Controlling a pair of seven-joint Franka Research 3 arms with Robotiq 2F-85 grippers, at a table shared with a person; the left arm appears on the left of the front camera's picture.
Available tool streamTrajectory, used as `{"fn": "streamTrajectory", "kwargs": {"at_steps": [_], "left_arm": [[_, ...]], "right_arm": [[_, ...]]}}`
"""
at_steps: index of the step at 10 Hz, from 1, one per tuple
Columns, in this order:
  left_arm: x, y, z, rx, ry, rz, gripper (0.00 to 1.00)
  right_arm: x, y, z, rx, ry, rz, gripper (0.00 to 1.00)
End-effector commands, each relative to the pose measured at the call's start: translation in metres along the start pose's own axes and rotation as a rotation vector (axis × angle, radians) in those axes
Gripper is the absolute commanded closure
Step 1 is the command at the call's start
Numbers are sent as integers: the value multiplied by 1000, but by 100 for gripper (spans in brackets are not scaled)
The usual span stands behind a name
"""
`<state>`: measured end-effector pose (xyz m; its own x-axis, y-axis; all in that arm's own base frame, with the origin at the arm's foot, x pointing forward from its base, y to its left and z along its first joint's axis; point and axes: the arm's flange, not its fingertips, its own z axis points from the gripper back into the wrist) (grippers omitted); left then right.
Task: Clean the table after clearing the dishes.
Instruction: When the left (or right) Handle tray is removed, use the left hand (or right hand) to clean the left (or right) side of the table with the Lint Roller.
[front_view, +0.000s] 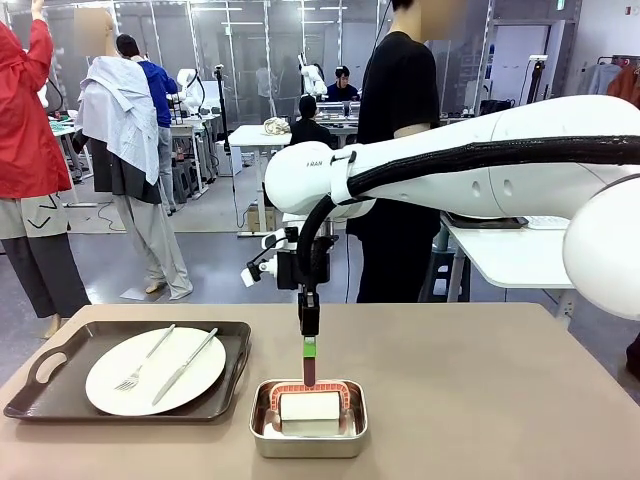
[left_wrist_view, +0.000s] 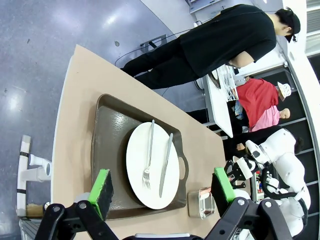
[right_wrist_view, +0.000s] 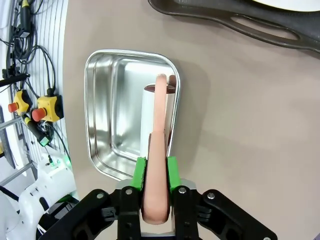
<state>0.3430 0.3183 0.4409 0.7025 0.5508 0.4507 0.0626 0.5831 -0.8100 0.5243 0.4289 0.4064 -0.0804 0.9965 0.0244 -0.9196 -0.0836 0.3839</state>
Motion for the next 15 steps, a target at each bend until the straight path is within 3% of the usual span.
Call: {"fn": "streamTrajectory", "kwargs": {"at_steps": [1,2,3,5,8,10,13,14,15], "left_arm": [[2,0,3,-14,0,-3,0],[2,0,3,-14,0,-3,0],[2,0,3,-14,0,-3,0],[2,0,3,-14,0,-3,0],[2,0,3,-14,0,-3,0],[2,0,3,-14,0,-3,0],[2,0,3,-14,0,-3,0],[2,0,3,-14,0,-3,0],[2,0,3,-14,0,-3,0]], "right_arm": [[3,23,9,-40,24,-55,99],[-5,44,21,-70,16,-117,100],[-19,68,33,-87,23,-212,94],[-71,116,50,-168,-208,-425,94],[-155,158,31,-210,-582,-765,94],[-210,168,3,-237,-812,-972,94],[-283,163,-33,-102,-1091,-1056,94],[-307,155,-43,-43,-1157,-1086,94],[-317,148,-46,-19,-1155,-1076,94]]}}
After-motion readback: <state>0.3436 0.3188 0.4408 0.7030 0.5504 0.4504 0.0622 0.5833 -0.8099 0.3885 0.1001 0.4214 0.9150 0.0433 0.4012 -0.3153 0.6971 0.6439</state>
